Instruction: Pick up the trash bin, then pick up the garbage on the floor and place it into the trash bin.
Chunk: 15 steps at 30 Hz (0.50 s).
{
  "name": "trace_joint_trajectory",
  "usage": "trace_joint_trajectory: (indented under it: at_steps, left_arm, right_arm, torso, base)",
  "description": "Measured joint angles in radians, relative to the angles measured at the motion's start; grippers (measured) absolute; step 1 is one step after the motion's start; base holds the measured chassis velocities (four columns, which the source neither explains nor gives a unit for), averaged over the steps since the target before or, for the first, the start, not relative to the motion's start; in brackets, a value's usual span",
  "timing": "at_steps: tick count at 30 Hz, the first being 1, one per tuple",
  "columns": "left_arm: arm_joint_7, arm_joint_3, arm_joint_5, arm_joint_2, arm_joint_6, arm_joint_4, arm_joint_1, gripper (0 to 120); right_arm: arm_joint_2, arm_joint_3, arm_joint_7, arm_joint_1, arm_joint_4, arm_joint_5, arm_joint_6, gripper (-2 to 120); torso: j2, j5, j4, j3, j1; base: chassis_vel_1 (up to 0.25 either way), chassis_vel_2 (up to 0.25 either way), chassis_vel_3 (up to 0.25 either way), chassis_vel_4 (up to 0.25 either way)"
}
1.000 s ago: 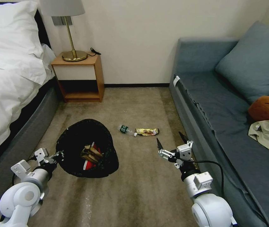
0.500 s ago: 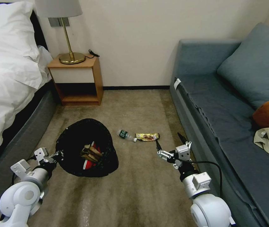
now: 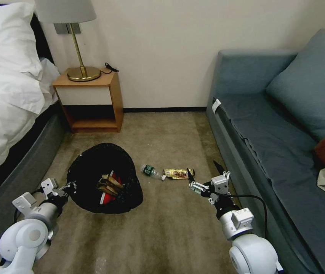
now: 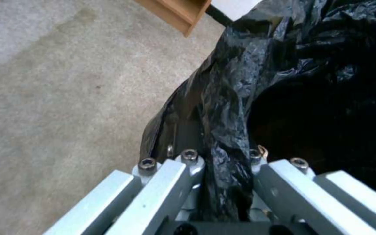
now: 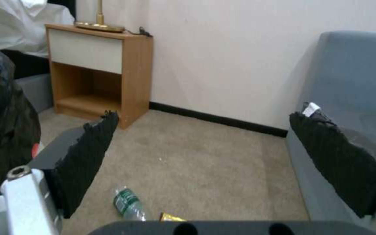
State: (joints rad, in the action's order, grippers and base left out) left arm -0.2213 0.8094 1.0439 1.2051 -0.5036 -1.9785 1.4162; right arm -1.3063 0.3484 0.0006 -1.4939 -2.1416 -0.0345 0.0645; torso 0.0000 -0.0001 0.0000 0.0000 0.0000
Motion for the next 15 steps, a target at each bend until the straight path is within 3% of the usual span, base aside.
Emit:
trace_joint_trajectory:
  at_steps: [15]
  left_arm:
    - [0.001, -0.004, -0.001, -0.003, 0.005, 0.003, -0.003, 3]
  right_arm:
    - [0.003, -0.006, 0.0, 0.005, 0.009, -0.002, -0.004, 100]
  torso:
    - [0.0, 0.0001, -0.0001, 0.0, 0.0]
  base:
    - [-0.12, 0.127, 0.131, -0.124]
